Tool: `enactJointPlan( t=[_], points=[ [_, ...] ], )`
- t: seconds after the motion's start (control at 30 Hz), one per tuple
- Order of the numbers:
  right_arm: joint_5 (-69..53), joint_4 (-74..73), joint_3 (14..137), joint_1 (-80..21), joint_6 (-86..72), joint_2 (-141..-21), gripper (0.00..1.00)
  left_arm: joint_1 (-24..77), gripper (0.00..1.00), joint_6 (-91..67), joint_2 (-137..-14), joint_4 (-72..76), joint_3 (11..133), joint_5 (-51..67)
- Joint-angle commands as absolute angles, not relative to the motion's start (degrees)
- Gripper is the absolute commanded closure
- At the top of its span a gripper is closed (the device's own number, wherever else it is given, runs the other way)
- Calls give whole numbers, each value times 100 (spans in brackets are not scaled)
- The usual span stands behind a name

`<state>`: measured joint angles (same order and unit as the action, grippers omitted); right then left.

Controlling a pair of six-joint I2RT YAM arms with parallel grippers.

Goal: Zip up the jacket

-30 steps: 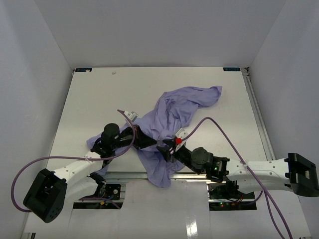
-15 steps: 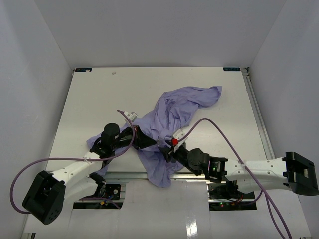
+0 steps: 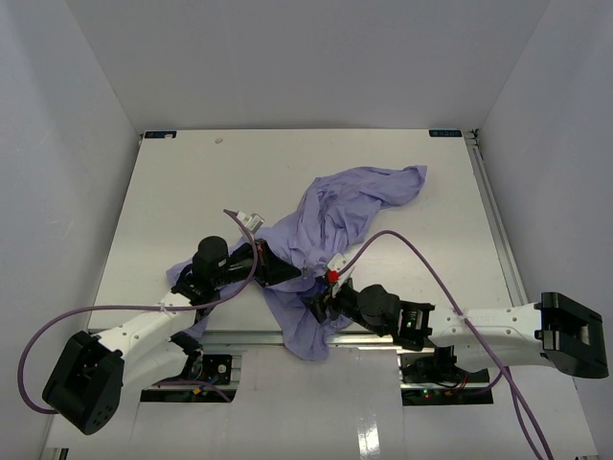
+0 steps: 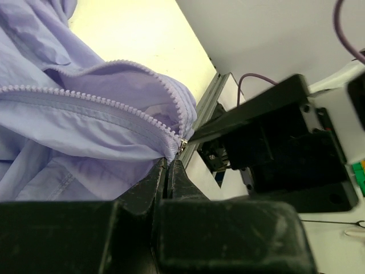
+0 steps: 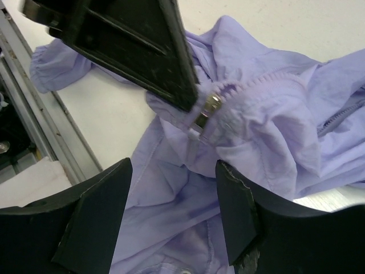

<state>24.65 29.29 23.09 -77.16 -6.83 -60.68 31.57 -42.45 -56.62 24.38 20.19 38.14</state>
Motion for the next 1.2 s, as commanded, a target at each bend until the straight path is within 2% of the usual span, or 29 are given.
enactJointPlan(
  t=[0.0,0.2,0.77,1.07,1.17],
  points=[
    [1569,3636,1979,-7270,-589,-5889,33,3138,100,-4385,-5458,2943,1943,4069],
    [996,4191,1854,-7102,-363,-6001,33,3138,100,-4525,-5501,3170,1890,4200],
    [646,4862,2024,-7024,-231,-6622,35,3138,100,-4544,-5537,3320,1777,4219],
    [728,5169,2082,-6997,-290,-6750,49,3138,100,-4463,-5608,3303,1714,4139],
    [680,5241,2020,-7005,-306,-6673,49,3138,100,-4366,-5625,3209,1715,4052]
  ],
)
